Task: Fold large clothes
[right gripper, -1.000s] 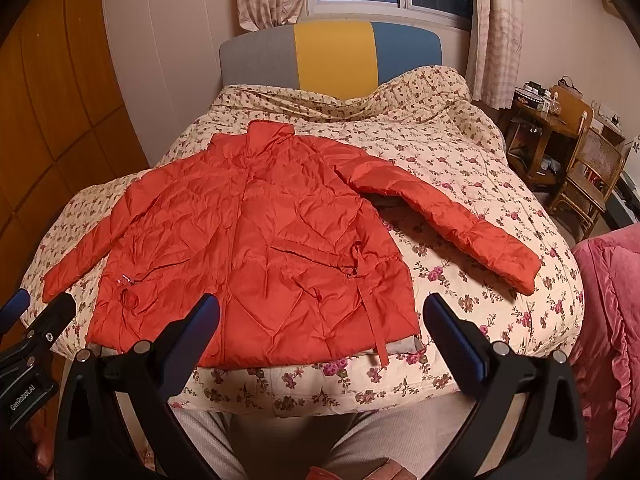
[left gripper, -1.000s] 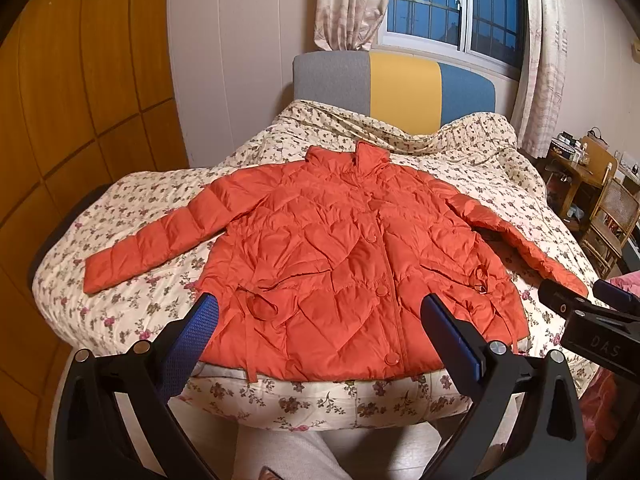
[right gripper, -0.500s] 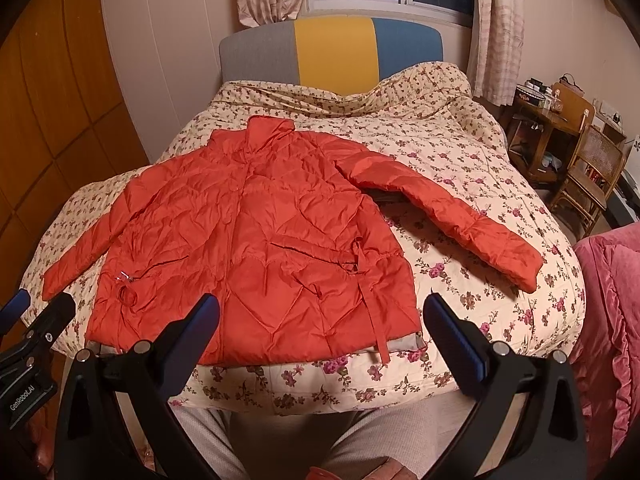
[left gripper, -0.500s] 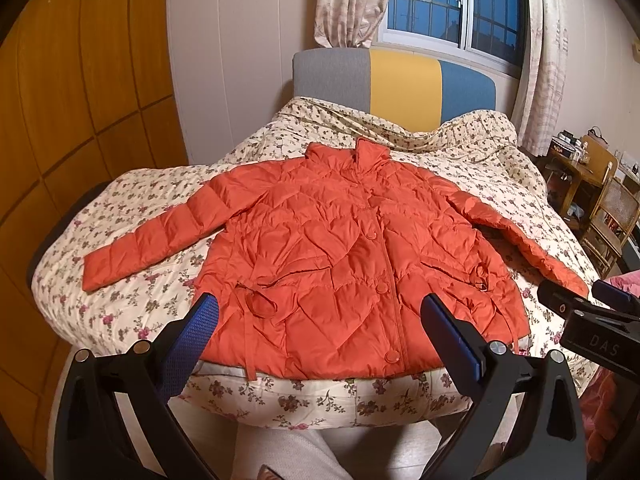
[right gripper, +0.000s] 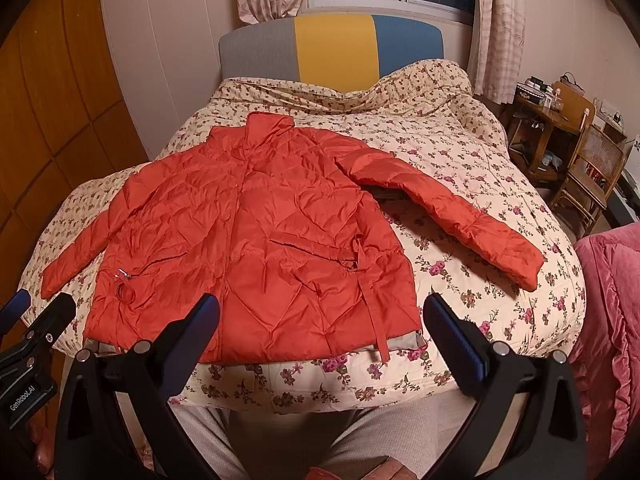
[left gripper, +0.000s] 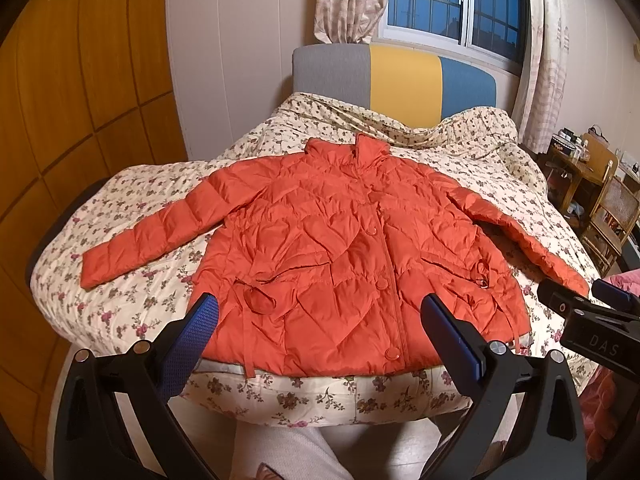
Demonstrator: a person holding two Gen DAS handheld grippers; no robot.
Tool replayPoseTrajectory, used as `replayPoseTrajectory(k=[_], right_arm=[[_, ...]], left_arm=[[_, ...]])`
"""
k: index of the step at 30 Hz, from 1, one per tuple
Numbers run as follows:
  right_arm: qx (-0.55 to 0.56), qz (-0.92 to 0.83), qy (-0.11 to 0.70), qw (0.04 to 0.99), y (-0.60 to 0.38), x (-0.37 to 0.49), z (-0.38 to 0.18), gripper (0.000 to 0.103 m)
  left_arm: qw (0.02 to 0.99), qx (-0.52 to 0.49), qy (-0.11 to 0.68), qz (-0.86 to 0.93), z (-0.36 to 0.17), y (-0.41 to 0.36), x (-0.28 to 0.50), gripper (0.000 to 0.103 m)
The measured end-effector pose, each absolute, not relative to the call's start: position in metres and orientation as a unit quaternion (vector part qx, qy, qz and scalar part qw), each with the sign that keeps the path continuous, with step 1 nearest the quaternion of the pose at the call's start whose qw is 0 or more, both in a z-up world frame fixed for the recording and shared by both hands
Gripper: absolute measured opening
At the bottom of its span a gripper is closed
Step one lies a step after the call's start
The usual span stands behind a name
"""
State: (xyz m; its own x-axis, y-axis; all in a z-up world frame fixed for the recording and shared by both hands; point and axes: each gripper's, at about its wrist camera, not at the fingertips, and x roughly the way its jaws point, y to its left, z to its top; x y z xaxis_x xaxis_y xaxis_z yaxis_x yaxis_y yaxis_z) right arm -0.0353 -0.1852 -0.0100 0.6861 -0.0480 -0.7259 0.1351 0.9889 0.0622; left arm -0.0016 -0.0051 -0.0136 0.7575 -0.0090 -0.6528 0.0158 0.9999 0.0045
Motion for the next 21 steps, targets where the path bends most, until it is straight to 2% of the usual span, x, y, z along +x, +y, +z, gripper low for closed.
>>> replayPoseTrajectory(k=[21], right_arm=[[0.053,-0.052,0.405,0.911,-0.1882,-0.0275,-0.0180,0.101]], left_arm=[[0.933,0.004,0.360,-0.008,-0.0195,-0.0073,0.0040,0.100]])
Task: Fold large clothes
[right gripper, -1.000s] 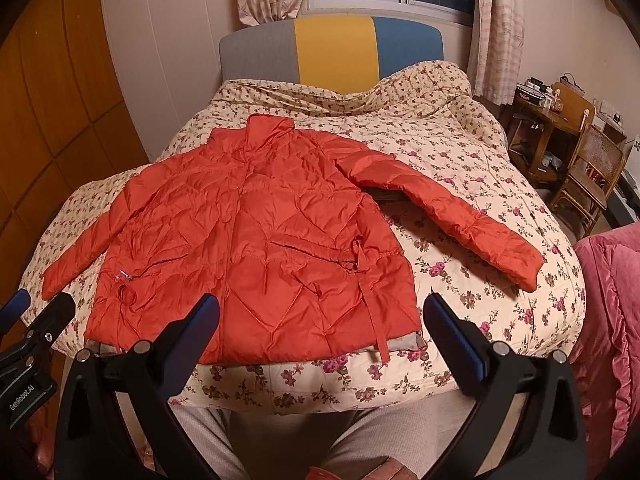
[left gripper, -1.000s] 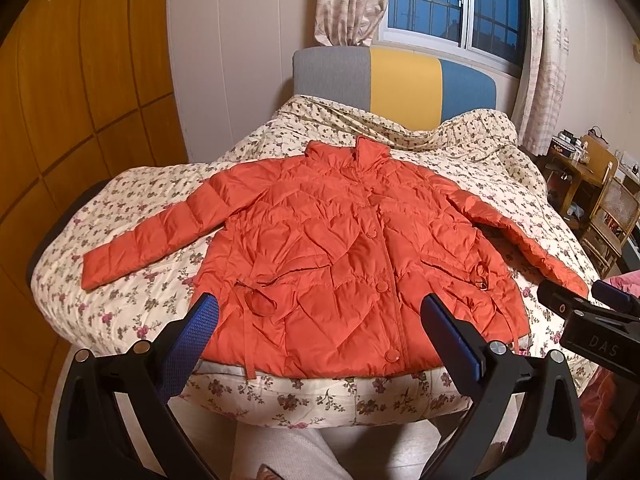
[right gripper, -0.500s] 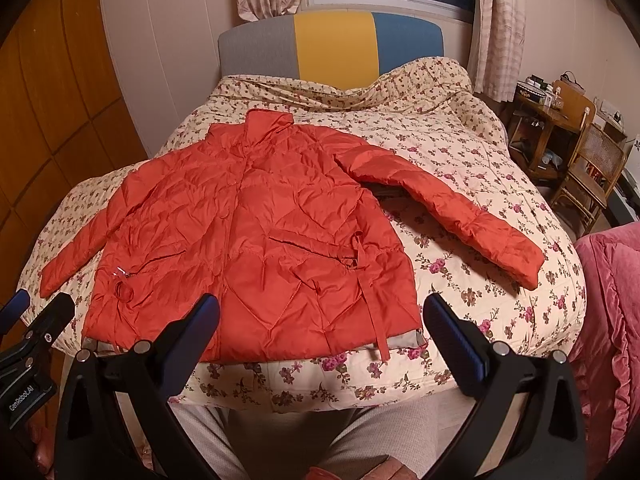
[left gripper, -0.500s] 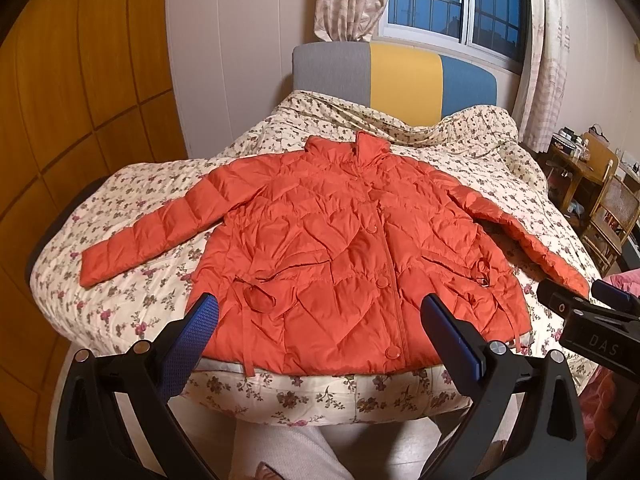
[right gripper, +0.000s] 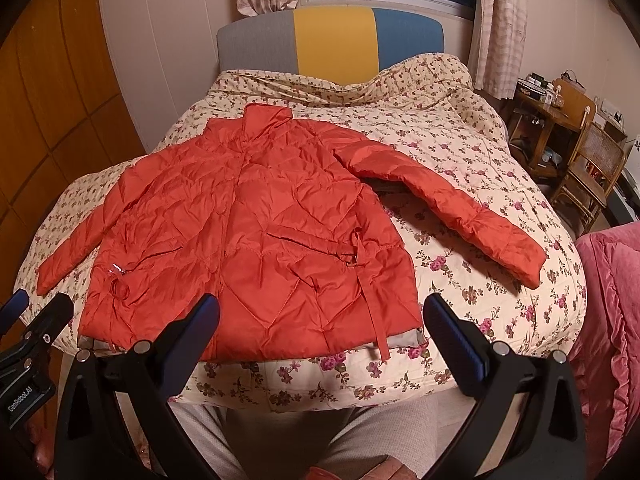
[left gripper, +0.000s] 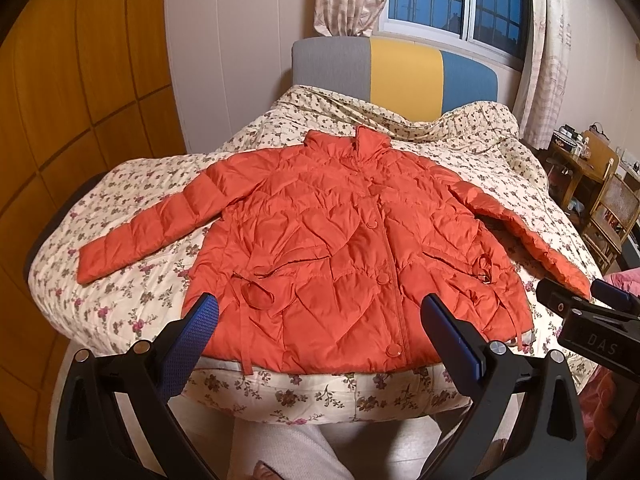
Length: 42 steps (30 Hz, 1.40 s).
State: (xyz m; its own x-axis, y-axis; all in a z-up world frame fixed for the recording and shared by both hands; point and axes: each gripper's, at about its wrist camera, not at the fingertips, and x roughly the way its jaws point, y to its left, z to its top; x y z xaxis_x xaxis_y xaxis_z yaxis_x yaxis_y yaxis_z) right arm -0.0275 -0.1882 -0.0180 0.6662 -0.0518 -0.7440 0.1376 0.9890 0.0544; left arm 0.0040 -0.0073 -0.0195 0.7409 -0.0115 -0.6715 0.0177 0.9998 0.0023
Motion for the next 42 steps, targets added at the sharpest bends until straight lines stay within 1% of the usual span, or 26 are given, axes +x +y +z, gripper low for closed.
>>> replayPoseTrajectory(k=[9,14,19,23,26,30,33,35,37,40,42], right_arm=[[0.054,-0.050,0.410,0.909,-0.188,-0.021,-0.022,0.101],[0.083,-0.033,0.409,0.908,-0.200,-0.007,-0.035,0.101],[0.179,0.026,0.429,0.885,-0.232,0.024,-0.074,0.101],[0.240,0.009,0.469,0.850,-0.265,0.056,-0.116,0.101],[0.311,-0.021,0.442,0.841,-0.304,0.073,-0.143,0.101],[0.383,-0.056,0.392,0.834,-0.349,0.086,-0.158,0.101],[0.443,-0.079,0.359,0.818,-0.381,0.095,-0.171,0.101],[0.501,-0.094,0.332,0.794,-0.407,0.097,-0.181,0.101],[0.533,-0.112,0.303,0.782,-0.424,0.096,-0.187,0.101],[0.544,-0.159,0.263,0.781,-0.447,0.092,-0.184,0.098],[0.555,-0.185,0.249,0.772,-0.458,0.088,-0.187,0.090]], left_arm=[[0.931,0.002,0.365,-0.011,-0.024,-0.007,0.009,0.100],[0.925,-0.020,0.377,-0.037,-0.031,-0.001,0.017,0.100],[0.925,-0.065,0.371,-0.040,-0.045,0.017,0.031,0.100],[0.921,-0.062,0.383,-0.032,-0.063,0.025,0.056,0.100],[0.922,-0.039,0.386,-0.016,-0.077,0.030,0.077,0.100],[0.911,-0.019,0.412,-0.016,-0.101,0.040,0.114,0.100],[0.896,-0.040,0.443,0.000,-0.119,0.058,0.147,0.100],[0.896,-0.050,0.440,0.016,-0.126,0.068,0.163,0.100],[0.893,-0.048,0.445,0.033,-0.132,0.075,0.181,0.100],[0.895,-0.045,0.442,0.043,-0.140,0.080,0.205,0.100],[0.895,-0.038,0.440,0.063,-0.147,0.086,0.220,0.100]])
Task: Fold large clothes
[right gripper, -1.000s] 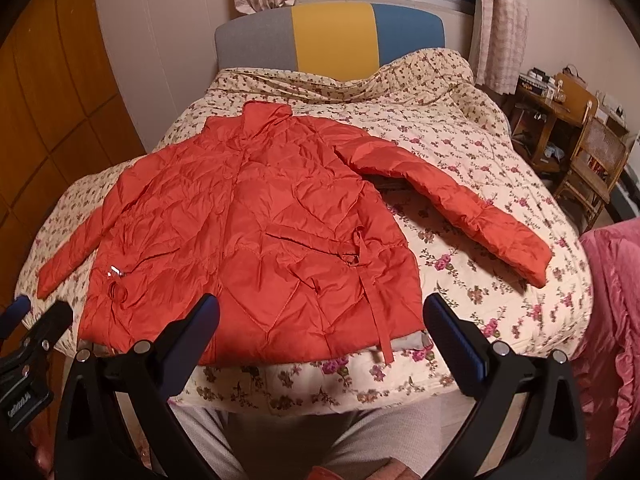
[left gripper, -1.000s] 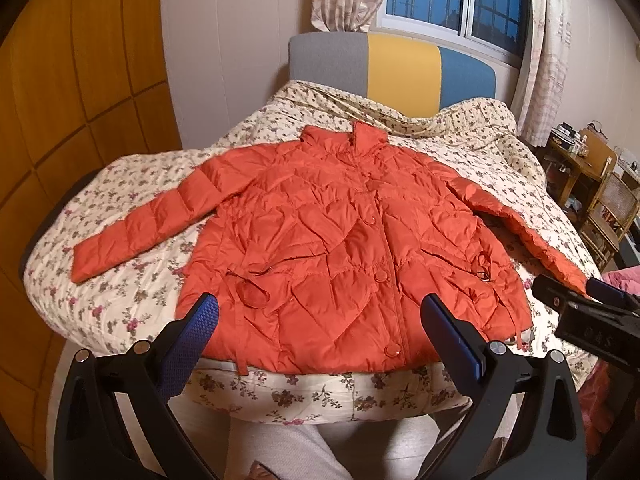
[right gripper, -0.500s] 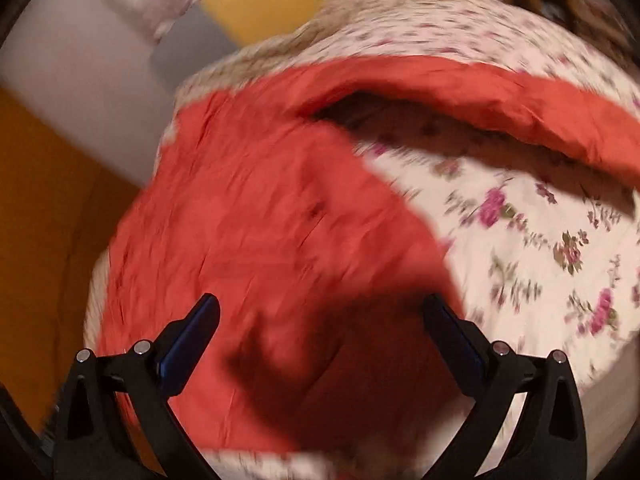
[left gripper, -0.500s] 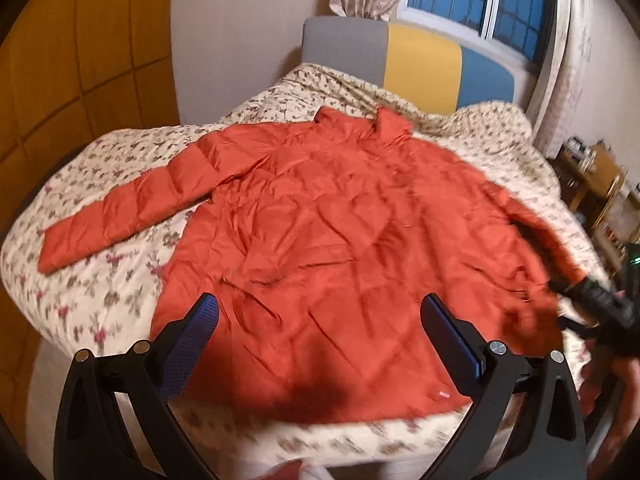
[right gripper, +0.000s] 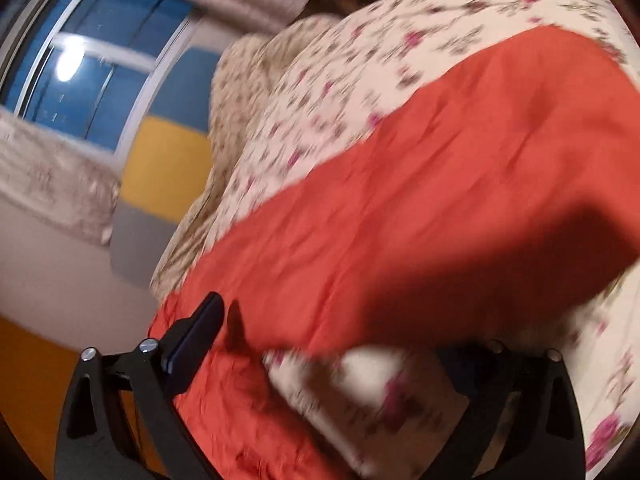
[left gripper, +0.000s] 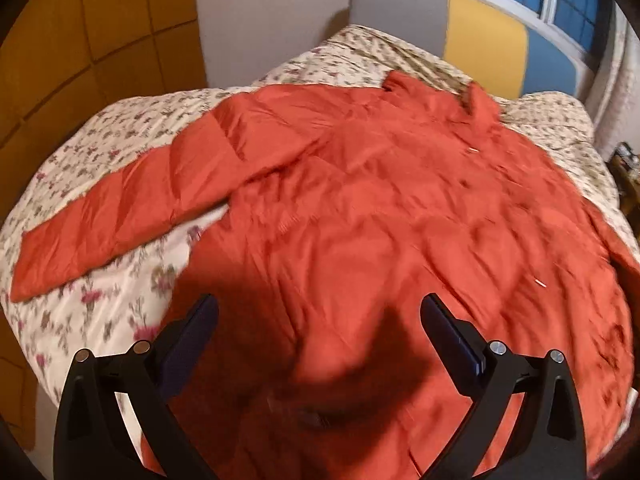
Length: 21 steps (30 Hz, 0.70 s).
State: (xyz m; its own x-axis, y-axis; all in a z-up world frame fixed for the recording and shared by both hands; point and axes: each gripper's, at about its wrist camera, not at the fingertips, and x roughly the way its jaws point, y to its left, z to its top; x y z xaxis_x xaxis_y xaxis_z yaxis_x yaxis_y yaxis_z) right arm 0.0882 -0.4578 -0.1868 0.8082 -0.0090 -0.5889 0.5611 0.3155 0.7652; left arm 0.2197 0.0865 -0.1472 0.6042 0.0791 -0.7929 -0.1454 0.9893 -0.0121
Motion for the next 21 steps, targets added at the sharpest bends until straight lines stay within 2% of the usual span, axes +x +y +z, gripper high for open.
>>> replayPoseTrajectory(k=[2,6,8,10,11,21], right_arm=[[0.583,-0.201,0.227,0.754,-0.468,0.081,-0.192,0.076],[0.622,-0.228,0.187,0.726,-0.488,0.071,-0.197,0.064],[0.627,-0.247,0.184,0.716,-0.492,0.070,-0.198,0.043],[0.626,-0.267,0.187,0.708,-0.501,0.075,-0.202,0.027],[0.626,-0.269,0.188,0.708,-0.504,0.076,-0.203,0.022],[0.488,-0.300,0.218,0.791,-0.489,0.125,-0.164,0.017]], left_arm=[[0.895,-0.030,0.437,0.077,-0.152,0.092,0.231,0.100],[0.897,-0.016,0.428,0.109,-0.163,0.103,0.247,0.100],[0.892,-0.023,0.437,0.112,-0.174,0.109,0.252,0.100],[0.893,-0.029,0.436,0.108,-0.183,0.111,0.250,0.100],[0.895,-0.031,0.433,0.105,-0.185,0.112,0.248,0.100],[0.894,-0.045,0.434,0.097,-0.192,0.113,0.247,0.100]])
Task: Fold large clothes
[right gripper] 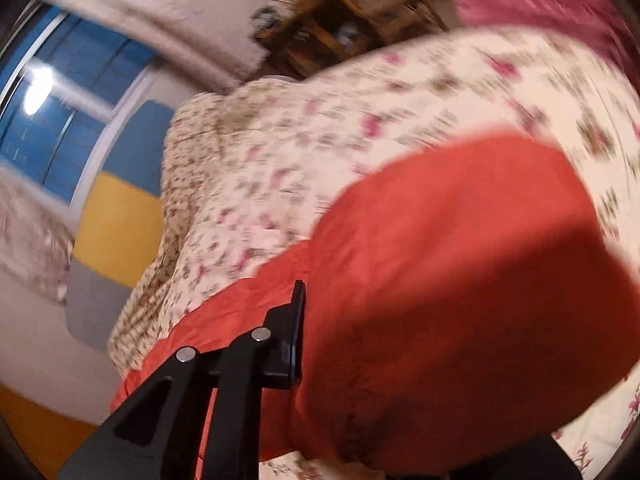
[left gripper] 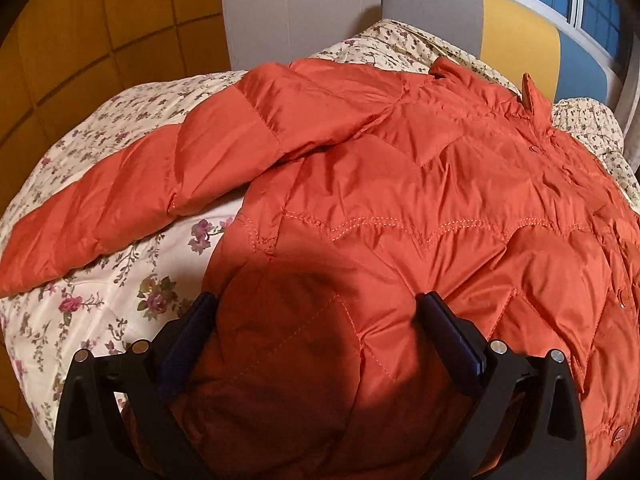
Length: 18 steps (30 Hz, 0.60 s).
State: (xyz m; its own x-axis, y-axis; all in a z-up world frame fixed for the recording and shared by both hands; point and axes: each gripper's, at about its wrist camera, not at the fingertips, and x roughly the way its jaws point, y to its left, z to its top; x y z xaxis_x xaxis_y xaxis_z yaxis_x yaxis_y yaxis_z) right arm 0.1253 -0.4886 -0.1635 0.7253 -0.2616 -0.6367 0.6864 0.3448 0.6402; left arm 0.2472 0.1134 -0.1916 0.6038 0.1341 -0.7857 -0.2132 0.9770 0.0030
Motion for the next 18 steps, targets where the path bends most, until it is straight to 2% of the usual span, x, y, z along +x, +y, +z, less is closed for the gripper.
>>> replayPoseTrajectory(k=[7,14,18], right_arm=[[0.254,-0.205,0.217,0.920,-0.387,0.189,-0.106,0.015],[0.075,-0.099,0.233,0.965,-0.275,0.244,-0.105,0.014],[0.014,-0.056,0.238,0.970,-0.227,0.264,-0.111,0.012]], left_arm=[[0.897,-0.053,0.428,0.094,-0.193,0.114,0.246,0.100],[0.898,-0.055,0.426,0.093,-0.194,0.115,0.245,0.100],[0.899,-0.057,0.425,0.092,-0.194,0.115,0.245,0.100]])
